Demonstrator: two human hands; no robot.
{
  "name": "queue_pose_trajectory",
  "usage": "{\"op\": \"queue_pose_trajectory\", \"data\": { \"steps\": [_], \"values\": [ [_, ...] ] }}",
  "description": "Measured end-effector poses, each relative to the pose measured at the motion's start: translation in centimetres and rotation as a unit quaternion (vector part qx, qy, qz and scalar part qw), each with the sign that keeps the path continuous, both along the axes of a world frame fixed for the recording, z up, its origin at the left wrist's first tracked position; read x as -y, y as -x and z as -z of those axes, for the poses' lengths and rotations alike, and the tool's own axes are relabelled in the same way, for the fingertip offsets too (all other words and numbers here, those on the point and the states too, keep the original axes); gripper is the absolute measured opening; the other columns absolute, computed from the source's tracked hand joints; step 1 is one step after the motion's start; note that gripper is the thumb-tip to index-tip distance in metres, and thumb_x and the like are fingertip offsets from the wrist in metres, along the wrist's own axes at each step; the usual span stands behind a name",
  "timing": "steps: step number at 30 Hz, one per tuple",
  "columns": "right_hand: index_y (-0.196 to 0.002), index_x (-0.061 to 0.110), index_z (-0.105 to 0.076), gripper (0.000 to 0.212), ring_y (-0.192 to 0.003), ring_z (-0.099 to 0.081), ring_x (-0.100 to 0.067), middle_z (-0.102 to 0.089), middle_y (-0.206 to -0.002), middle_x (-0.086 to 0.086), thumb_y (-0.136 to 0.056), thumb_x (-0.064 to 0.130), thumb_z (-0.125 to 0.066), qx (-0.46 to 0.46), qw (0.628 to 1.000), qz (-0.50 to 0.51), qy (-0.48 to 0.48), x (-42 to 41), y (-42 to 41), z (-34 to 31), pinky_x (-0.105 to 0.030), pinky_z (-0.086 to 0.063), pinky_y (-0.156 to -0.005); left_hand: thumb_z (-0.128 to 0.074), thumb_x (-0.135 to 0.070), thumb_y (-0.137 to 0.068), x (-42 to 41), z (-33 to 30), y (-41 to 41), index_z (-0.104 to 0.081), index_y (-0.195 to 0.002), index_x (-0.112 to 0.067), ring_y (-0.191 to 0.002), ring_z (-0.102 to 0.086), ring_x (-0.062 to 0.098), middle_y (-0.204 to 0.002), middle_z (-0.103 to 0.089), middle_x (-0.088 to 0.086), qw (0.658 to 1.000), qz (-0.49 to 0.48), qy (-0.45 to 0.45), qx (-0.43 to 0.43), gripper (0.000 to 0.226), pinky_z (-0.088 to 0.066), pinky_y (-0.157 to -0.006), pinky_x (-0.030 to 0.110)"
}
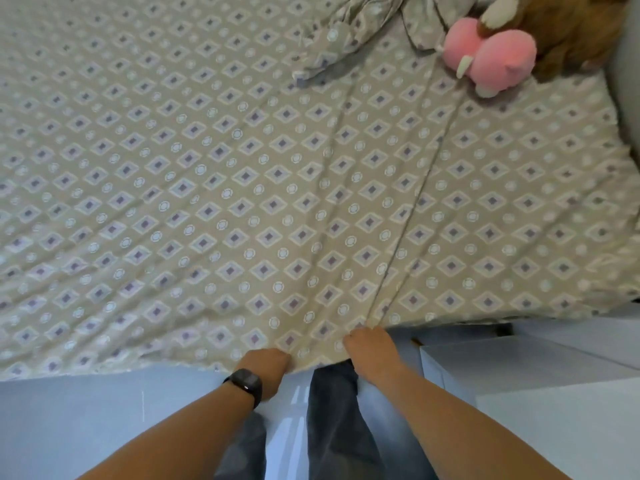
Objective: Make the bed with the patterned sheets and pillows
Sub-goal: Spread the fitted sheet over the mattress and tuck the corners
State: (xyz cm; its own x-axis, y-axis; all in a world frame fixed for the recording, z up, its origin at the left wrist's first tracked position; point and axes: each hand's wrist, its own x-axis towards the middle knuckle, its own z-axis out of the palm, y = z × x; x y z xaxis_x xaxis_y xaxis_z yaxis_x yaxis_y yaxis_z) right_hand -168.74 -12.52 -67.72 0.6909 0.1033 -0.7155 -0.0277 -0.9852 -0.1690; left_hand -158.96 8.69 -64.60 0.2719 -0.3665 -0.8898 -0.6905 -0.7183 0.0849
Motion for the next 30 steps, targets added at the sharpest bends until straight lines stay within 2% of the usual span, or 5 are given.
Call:
{"op": "queue_pose_trajectory", "data": {
  "steps": [9, 15, 19, 25, 30],
  "values": [
    [-0.112, 0.021, -0.055, 0.014, -0.097, -0.057, -0.025, -0.057, -0.111, 0.001, -0.105, 0.025, -0.044, 0.062, 0.961, 0.232, -0.140, 4.5, 2.0, -0.7, -0.038, -0.043, -0.073, -0.047, -0.014, -0.097, 7.2, -1.3, 0.7, -0.053, -0.134, -0.025, -0.113, -0.062, 0.033, -0.129, -0.063, 0.007, 0.999, 0.010, 0.013, -0.028, 0.039, -0.053, -0.094, 0.044],
    [-0.095, 0.022, -0.053, 0.019, -0.087, -0.056, -0.023, -0.054, -0.100, 0.002, -0.105, 0.033, -0.042, 0.027, 0.901, 0.428, -0.066, 10.8, 4.8, -2.5, -0.039, -0.048, -0.074, -0.042, -0.019, -0.099, 13.0, -3.5, 0.1, -0.048, -0.136, -0.022, -0.117, -0.057, 0.033, -0.133, -0.055, 0.007, 0.996, 0.007, 0.074, -0.050, 0.038, -0.045, -0.093, 0.041],
    [-0.103, 0.018, -0.056, 0.005, -0.089, -0.061, -0.028, -0.057, -0.100, -0.002, -0.099, 0.020, -0.053, 0.043, 0.939, 0.338, 0.047, 16.0, 6.3, -4.7, -0.038, -0.050, -0.070, -0.042, -0.022, -0.100, 17.1, -5.0, 0.0, -0.051, -0.131, -0.021, -0.111, -0.059, 0.034, -0.126, -0.057, 0.007, 0.991, 0.014, 0.114, -0.072, 0.033, -0.045, -0.087, 0.040],
    [-0.123, 0.019, -0.050, 0.029, -0.108, -0.056, -0.030, -0.053, -0.120, -0.007, -0.096, 0.023, -0.059, -0.011, 0.971, 0.194, 0.136, 24.1, 7.1, -2.9, -0.042, -0.046, -0.085, -0.045, -0.026, -0.101, 25.5, -3.0, 2.0, -0.045, -0.138, -0.016, -0.115, -0.057, 0.036, -0.131, -0.054, 0.010, 0.987, 0.021, 0.145, -0.062, 0.038, -0.048, -0.090, 0.043],
    [-0.075, 0.016, -0.064, 0.048, -0.063, -0.059, -0.030, -0.059, -0.075, -0.007, -0.039, 0.006, -0.093, 0.035, 0.988, 0.098, 0.117, 27.1, 8.2, -0.5, -0.038, -0.048, -0.054, -0.055, -0.034, -0.100, 30.7, 1.2, 5.4, -0.043, -0.139, -0.015, -0.121, -0.055, 0.033, -0.138, -0.051, 0.010, 0.993, 0.045, 0.088, -0.068, 0.045, -0.048, -0.093, 0.043]
  ]
}}
